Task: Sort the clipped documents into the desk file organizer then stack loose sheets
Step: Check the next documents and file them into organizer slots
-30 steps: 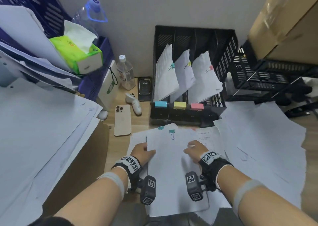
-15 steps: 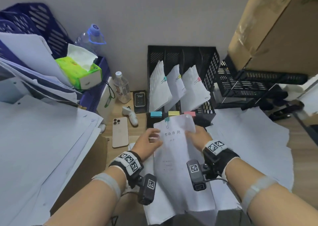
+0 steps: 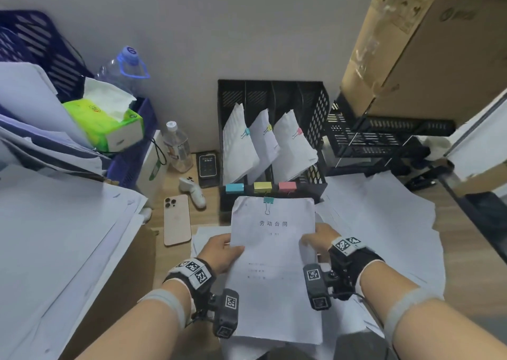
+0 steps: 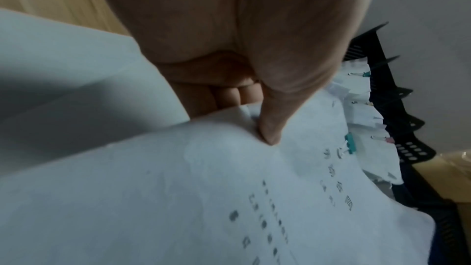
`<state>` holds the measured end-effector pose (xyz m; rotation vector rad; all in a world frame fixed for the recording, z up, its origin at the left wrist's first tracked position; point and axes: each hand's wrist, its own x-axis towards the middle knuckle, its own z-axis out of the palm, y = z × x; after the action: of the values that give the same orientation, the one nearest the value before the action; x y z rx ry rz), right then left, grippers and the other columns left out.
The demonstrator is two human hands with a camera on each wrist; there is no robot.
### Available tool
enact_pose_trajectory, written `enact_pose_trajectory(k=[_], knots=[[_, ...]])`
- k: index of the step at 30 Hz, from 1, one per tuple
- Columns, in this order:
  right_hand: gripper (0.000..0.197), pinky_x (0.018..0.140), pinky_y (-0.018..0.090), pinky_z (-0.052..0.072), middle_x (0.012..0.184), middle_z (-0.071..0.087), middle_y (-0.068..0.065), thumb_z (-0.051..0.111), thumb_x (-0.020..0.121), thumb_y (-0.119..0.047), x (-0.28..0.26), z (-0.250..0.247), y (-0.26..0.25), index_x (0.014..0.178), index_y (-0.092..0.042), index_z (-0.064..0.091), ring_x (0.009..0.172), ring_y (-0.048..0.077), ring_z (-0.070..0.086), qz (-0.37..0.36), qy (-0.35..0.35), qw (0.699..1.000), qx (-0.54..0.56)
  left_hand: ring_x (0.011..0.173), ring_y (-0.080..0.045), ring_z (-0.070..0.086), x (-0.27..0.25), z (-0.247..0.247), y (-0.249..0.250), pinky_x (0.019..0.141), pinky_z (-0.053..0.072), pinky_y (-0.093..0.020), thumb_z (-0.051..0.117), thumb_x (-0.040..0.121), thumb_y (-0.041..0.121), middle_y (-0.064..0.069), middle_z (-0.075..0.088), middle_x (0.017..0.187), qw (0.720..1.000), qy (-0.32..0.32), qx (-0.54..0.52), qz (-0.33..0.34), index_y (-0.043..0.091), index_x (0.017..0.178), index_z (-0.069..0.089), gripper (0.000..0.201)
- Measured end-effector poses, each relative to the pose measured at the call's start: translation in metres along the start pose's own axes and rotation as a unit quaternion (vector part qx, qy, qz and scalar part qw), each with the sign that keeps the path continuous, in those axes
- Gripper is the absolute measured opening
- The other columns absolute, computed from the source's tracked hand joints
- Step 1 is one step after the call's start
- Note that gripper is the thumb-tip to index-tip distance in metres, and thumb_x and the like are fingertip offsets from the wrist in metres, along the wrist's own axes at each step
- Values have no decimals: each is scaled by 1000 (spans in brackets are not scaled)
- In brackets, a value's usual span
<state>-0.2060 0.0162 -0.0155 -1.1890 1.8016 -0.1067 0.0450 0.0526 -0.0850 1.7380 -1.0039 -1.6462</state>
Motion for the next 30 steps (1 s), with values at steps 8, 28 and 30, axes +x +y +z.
enact_pose_trajectory(k=[8, 28, 30], knots=[[20, 59, 23, 43, 73, 61, 1, 55, 85, -12, 7, 27, -6, 68, -23, 58, 64, 16, 53, -34, 4, 999, -23, 95, -26, 77, -10, -21, -11, 94, 60, -45, 76, 88, 21, -5, 80, 104, 999, 31, 23, -5, 10, 114, 74, 28], [78, 98, 27, 43, 124, 49, 5, 72, 70, -62, -56, -6, -133, 126, -13, 49, 111, 14, 53, -292, 138, 946, 26, 122, -6, 64, -12, 10, 119, 108, 50, -32, 48, 93, -1, 3, 72, 125, 925, 82, 98, 359, 28, 126, 68, 48], [37, 79, 29, 50, 93, 66, 5, 68, 83, -45, -54, -18, -142, 97, -11, 63, 86, 18, 64, -289, 147, 945, 34, 133, 3, 52, -15, 22, 130, 111, 43, -21, 53, 95, 6, 11, 60, 140, 906, 33, 113, 406, 34, 143, 53, 56]])
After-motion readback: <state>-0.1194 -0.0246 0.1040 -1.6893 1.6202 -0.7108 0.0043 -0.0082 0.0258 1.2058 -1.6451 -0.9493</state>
